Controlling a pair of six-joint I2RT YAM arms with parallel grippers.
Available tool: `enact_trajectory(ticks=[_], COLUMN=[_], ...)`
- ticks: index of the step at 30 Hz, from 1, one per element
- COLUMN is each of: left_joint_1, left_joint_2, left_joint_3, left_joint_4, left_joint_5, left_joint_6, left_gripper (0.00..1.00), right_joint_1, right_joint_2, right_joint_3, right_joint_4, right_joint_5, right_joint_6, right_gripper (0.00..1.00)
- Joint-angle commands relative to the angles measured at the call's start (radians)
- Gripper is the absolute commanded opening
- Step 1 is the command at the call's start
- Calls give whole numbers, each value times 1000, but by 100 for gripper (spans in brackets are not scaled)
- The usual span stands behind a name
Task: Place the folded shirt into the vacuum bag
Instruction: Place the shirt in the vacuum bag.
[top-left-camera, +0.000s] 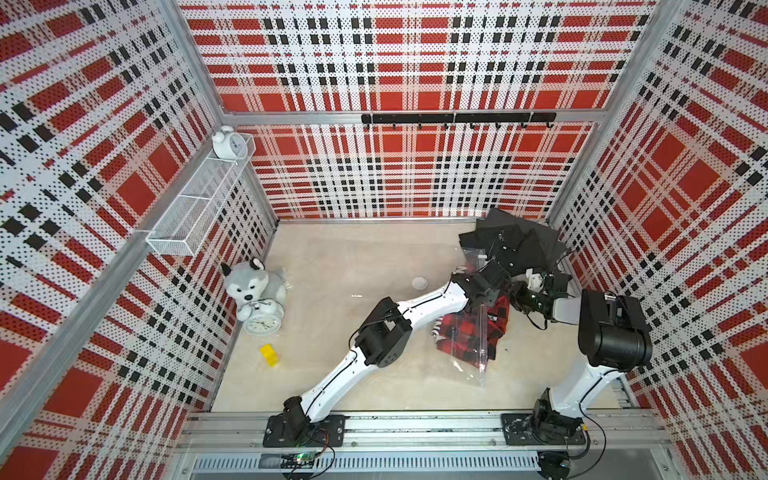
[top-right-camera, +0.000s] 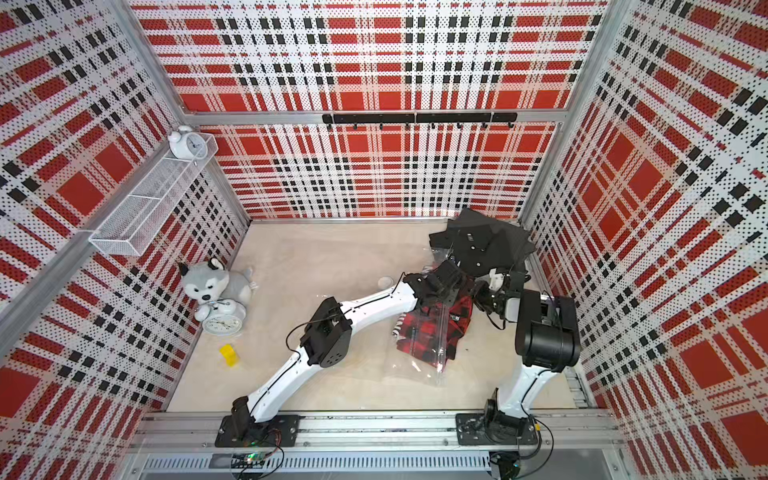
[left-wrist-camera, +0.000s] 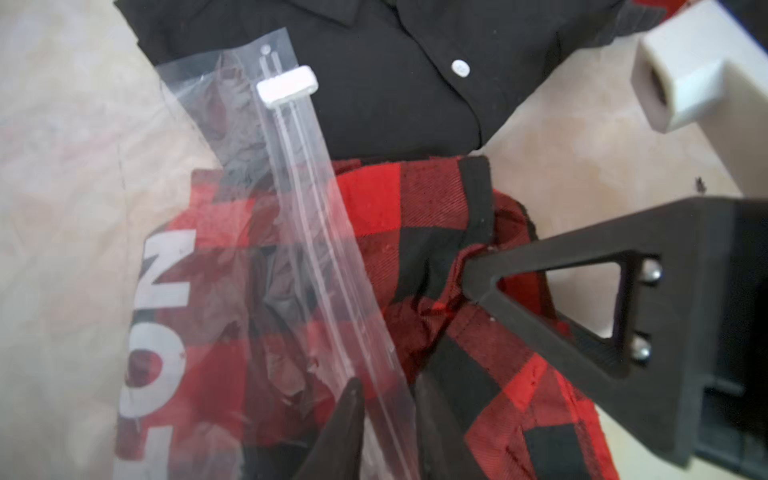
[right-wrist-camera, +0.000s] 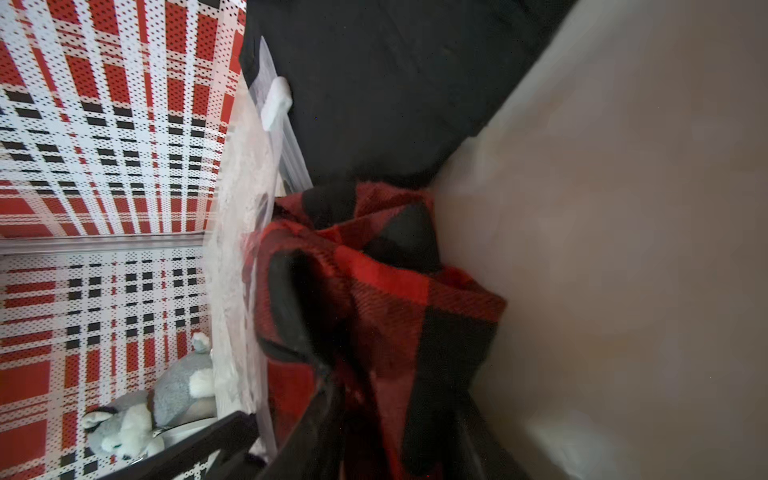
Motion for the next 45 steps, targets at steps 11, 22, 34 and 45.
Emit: enact_trajectory(ticks=[11, 22, 34, 45], left_joint_1=[-13, -48, -70, -65], left_joint_2=[-103, -81, 5, -67], left_joint_3=[-55, -85, -23, -43], left_joint_4=[33, -56, -135, -102], left_joint_5=[-19, -180, -288, -256], left_joint_6=[-6, 14, 17, 23], left_gripper=[11, 66, 58, 6], right_joint_1=[62, 64, 64, 63], right_joint_2=[-77, -106, -112, -147], right_joint_3=[-48, -98, -103, -106], right_joint_4=[9, 16, 7, -27], right_joint_5=[-14, -11, -11, -8], right_joint_6=[16, 8, 0, -11], right_gripper=[19, 19, 19, 18])
